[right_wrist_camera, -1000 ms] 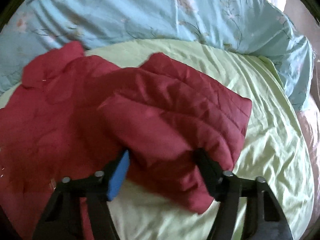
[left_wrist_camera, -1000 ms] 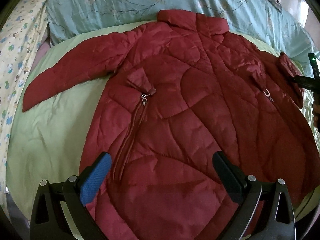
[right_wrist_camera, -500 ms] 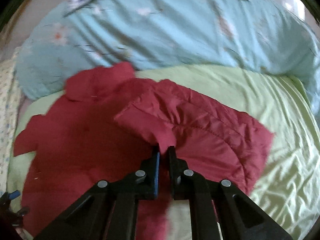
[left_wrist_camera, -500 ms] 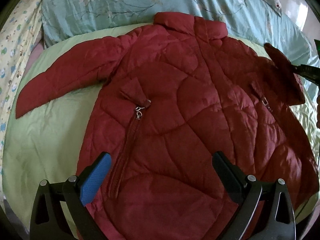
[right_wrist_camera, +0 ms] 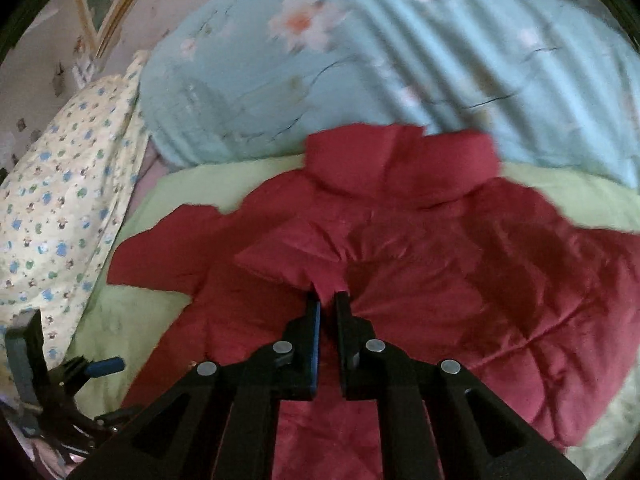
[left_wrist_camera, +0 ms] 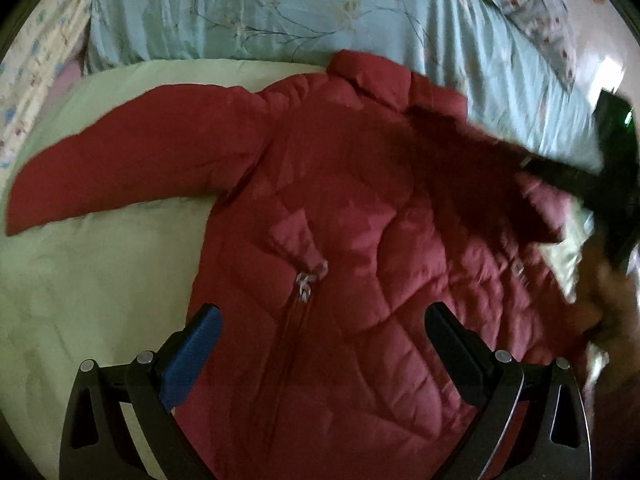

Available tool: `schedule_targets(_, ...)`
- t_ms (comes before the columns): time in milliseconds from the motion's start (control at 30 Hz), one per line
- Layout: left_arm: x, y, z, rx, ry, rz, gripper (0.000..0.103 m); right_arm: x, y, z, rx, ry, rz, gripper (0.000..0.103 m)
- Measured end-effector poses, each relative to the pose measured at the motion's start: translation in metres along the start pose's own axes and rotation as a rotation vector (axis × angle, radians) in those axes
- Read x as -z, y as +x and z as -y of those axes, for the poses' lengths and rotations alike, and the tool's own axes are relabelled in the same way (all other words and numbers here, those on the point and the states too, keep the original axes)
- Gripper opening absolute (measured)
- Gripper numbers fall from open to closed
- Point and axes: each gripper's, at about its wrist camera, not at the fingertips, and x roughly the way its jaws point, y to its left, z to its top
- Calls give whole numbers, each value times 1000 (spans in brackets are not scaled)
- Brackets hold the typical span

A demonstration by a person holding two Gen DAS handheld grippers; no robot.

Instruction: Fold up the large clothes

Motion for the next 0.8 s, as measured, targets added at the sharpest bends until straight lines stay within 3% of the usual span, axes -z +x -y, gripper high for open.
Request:
schedule_targets(233, -45, 33, -49, 155, -124, -52, 101, 9, 70, -24, -96, -10, -97, 6)
schedule_targets(400, -81, 75, -62, 257, -165, -102, 101, 17, 90, -29, -177, -32, -128, 12)
schedule_targets(533, -109, 123, -57, 260, -147, -153, 96, 22, 92, -23, -194, -31, -136, 15)
schedule_targets(567, -114, 134, -54, 260, -140, -165, 90, 23, 93, -21, -195, -23, -143, 16)
schedule_targets(633, -121, 155, -49, 268, -118, -195, 64, 26, 93, -15, -213, -1, -151, 19)
schedule_targets(667, -122, 162, -44, 265, -101, -201, 39, 26, 94, -14, -215, 4, -154, 20)
schedule_targets(700, -124, 170, -41, 261, -82, -213, 32, 28, 92, -12, -215, 10, -159, 21)
schedule_targets(800, -127, 175, -40, 231, -50, -188, 24, 33, 82, -5, -204, 20, -170, 24)
